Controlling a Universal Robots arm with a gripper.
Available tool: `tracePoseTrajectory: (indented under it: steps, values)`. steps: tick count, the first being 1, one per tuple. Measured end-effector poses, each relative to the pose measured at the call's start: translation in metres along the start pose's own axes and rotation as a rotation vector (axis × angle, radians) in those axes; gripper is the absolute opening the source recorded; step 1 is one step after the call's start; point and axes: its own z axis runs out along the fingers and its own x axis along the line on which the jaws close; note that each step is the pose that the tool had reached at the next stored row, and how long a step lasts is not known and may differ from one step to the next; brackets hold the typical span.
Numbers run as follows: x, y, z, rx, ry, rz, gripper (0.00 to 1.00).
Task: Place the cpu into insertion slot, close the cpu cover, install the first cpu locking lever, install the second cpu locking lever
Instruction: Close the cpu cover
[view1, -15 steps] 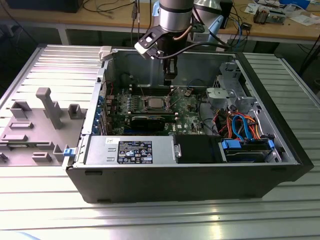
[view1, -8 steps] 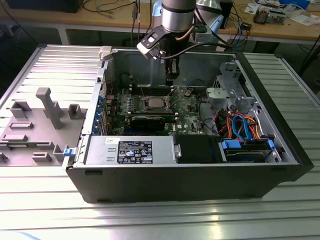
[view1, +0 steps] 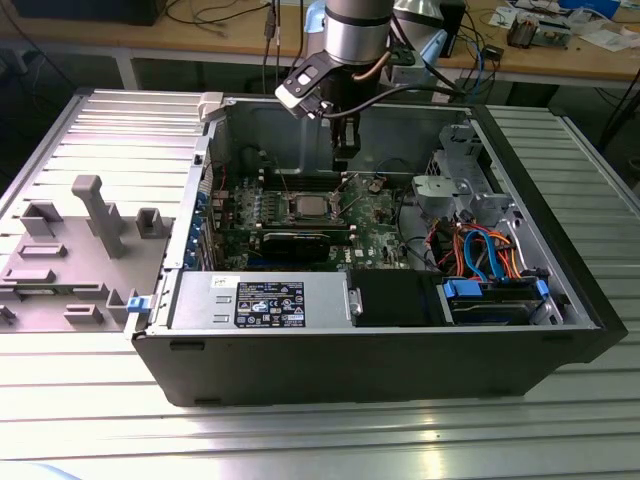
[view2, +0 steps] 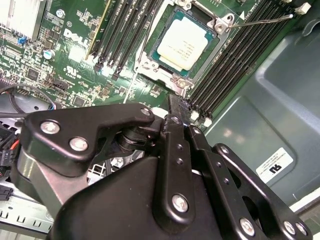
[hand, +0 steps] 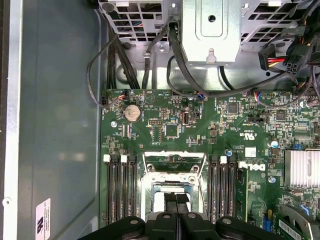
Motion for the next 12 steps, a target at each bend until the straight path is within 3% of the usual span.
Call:
tracePoseTrajectory:
  steps: [12]
  values:
    - [0.0000, 0.0024, 0.0001, 0.0000, 0.0001, 0.000, 0.11]
